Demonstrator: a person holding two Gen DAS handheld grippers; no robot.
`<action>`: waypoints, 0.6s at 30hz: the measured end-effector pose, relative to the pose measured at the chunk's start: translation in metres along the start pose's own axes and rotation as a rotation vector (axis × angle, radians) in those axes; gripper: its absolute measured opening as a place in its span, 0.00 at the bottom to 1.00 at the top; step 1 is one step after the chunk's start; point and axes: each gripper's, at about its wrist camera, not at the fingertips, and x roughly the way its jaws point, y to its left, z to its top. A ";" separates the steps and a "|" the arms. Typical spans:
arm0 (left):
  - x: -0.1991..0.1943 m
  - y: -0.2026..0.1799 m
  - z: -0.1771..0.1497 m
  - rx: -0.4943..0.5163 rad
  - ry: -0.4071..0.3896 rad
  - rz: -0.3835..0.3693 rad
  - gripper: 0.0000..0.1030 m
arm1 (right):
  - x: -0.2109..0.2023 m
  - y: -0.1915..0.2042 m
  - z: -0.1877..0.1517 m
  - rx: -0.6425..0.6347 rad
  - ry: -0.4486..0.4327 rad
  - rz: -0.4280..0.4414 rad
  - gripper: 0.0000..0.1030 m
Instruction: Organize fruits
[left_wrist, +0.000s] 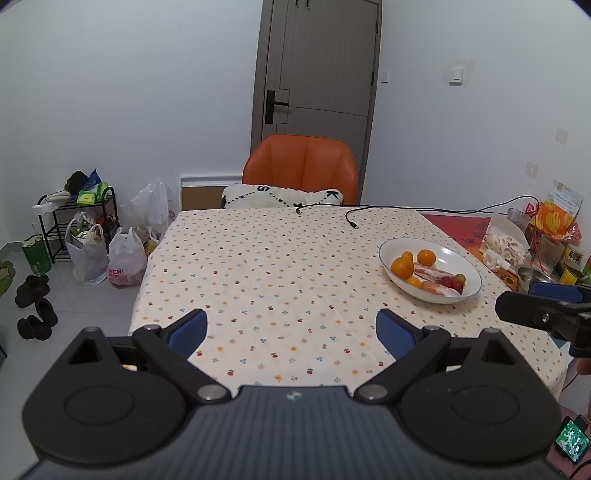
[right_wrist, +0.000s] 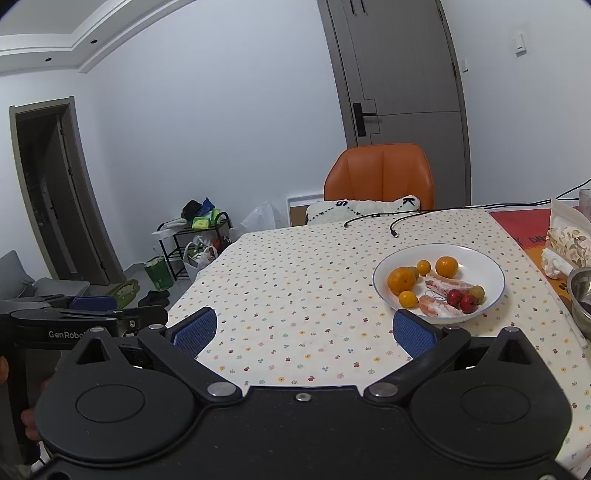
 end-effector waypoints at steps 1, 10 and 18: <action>0.000 0.000 0.000 0.000 0.000 0.000 0.94 | 0.000 0.000 0.000 -0.001 0.000 0.000 1.00; -0.001 0.000 0.000 -0.003 -0.002 0.000 0.94 | 0.001 0.000 0.000 0.000 0.001 -0.002 1.00; -0.001 0.000 0.001 -0.004 -0.003 0.002 0.94 | 0.001 -0.001 0.000 -0.002 0.002 -0.001 1.00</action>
